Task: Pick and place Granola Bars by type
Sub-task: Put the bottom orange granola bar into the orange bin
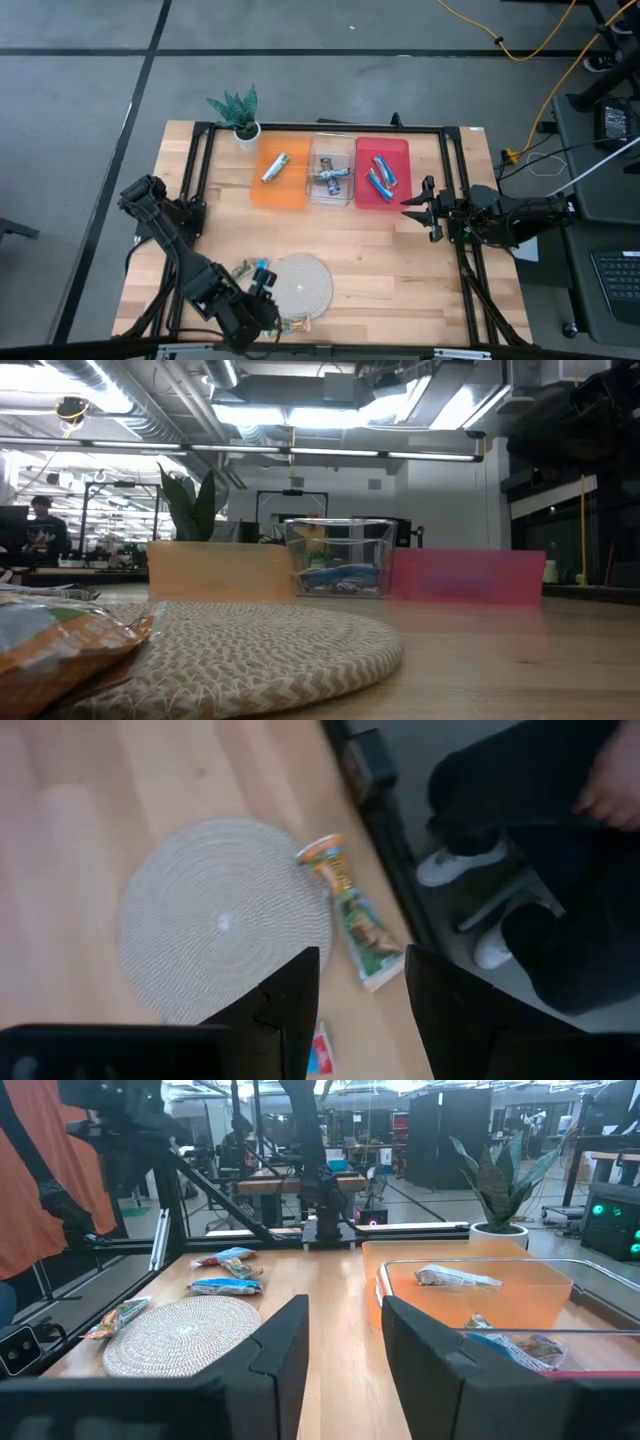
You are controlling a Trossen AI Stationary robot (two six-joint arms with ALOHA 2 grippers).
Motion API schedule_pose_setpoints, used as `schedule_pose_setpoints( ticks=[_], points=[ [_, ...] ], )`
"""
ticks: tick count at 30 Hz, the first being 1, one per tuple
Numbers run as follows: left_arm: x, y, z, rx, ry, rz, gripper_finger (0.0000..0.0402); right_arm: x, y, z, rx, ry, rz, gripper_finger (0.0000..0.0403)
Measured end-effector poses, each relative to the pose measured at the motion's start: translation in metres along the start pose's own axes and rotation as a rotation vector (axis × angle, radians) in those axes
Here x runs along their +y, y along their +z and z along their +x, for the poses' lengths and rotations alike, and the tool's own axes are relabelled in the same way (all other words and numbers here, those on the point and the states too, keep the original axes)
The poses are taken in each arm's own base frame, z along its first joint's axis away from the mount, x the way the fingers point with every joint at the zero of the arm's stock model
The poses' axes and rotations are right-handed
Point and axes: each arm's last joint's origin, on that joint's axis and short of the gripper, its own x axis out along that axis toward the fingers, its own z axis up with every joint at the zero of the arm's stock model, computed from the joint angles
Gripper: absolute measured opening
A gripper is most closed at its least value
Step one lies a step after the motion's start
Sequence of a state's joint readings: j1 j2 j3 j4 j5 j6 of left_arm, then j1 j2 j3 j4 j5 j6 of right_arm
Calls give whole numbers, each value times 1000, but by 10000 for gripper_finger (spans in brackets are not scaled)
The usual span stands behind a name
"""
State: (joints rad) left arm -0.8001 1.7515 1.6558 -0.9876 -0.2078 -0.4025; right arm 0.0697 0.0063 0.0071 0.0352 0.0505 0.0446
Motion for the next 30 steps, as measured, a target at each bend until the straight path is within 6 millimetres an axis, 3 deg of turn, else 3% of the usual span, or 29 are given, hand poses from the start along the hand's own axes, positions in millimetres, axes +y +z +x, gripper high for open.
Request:
schedule_pose_setpoints(
  ticks=[7, 18, 30],
  points=[
    [-12, 2, 31, 24, -6, 45, 143, 0, 0, 0, 0, 0, 0, 132],
    [-10, -3, 97, 153, 70, 61, 170, 0, 0, 0, 0, 0, 0, 132],
    [-3, 0, 117, 186, 23, 10, 231, 0, 0, 0, 0, 0, 0, 132]
  ],
)
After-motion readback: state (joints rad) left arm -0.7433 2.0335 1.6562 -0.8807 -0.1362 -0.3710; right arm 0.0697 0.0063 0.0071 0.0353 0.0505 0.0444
